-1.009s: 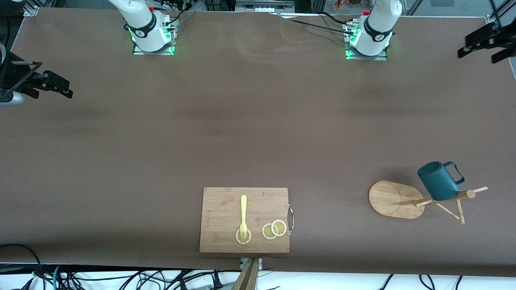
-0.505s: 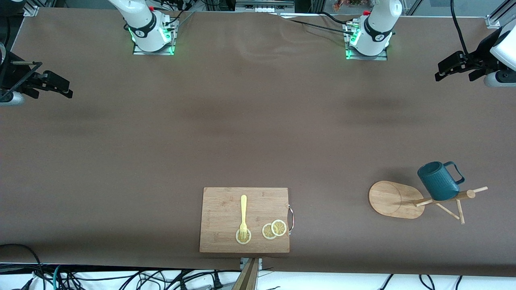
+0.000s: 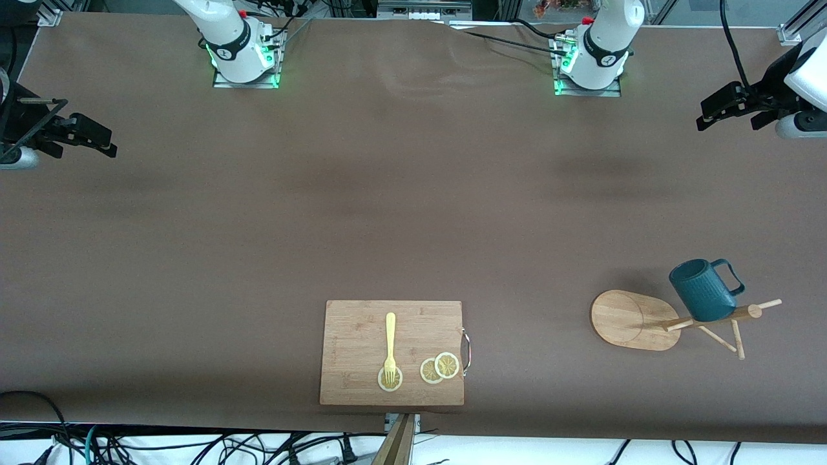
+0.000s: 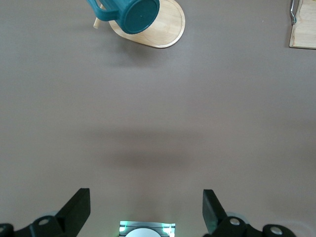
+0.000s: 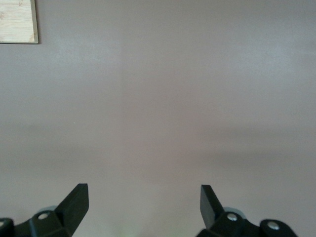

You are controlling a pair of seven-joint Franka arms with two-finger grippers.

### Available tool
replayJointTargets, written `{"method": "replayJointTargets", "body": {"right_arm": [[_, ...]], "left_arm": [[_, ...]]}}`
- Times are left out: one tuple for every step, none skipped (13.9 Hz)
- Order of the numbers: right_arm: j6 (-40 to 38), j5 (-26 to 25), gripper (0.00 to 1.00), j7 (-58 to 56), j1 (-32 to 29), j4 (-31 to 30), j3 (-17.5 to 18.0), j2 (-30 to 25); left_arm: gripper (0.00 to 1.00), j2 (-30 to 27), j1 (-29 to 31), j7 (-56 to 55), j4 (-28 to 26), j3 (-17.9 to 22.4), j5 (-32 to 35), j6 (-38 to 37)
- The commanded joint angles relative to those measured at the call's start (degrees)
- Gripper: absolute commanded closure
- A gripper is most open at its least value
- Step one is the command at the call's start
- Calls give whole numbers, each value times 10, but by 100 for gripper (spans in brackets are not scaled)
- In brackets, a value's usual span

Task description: Pass cup and hang on rack

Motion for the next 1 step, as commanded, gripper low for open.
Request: {"method": "replayJointTargets", "body": {"right_arm": [[-9, 11, 0, 0, -5, 6, 1, -2]], "left_arm": [[0, -11, -1, -6, -3, 2, 18, 0]]}}
